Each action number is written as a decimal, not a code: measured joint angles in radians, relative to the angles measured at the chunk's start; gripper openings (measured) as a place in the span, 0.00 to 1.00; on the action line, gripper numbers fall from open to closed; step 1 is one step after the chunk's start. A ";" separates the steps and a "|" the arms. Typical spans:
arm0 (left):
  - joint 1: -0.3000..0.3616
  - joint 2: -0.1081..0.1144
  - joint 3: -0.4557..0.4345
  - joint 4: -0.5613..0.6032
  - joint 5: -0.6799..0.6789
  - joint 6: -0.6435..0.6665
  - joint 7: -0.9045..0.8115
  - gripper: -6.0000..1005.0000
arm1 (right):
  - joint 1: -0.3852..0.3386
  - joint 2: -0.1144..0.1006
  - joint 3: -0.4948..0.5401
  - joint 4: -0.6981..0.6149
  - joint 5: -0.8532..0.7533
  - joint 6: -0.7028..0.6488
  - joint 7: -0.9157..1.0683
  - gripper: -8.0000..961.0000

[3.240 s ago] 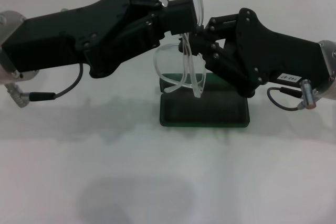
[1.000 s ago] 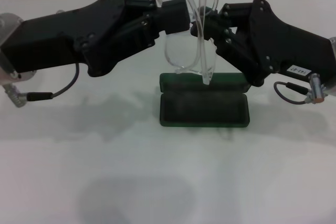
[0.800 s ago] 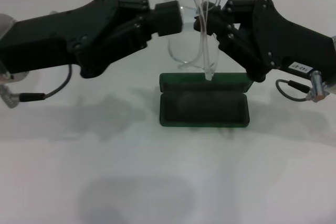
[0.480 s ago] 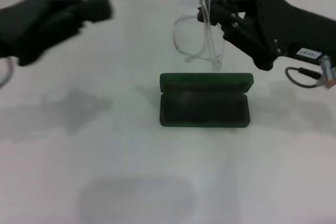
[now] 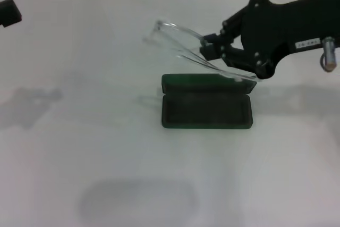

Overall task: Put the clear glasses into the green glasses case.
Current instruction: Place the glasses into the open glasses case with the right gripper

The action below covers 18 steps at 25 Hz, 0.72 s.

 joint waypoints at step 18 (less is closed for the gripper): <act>0.007 -0.051 -0.014 -0.020 0.052 -0.001 0.090 0.05 | 0.182 0.020 -0.383 -0.031 -0.592 -0.012 0.289 0.08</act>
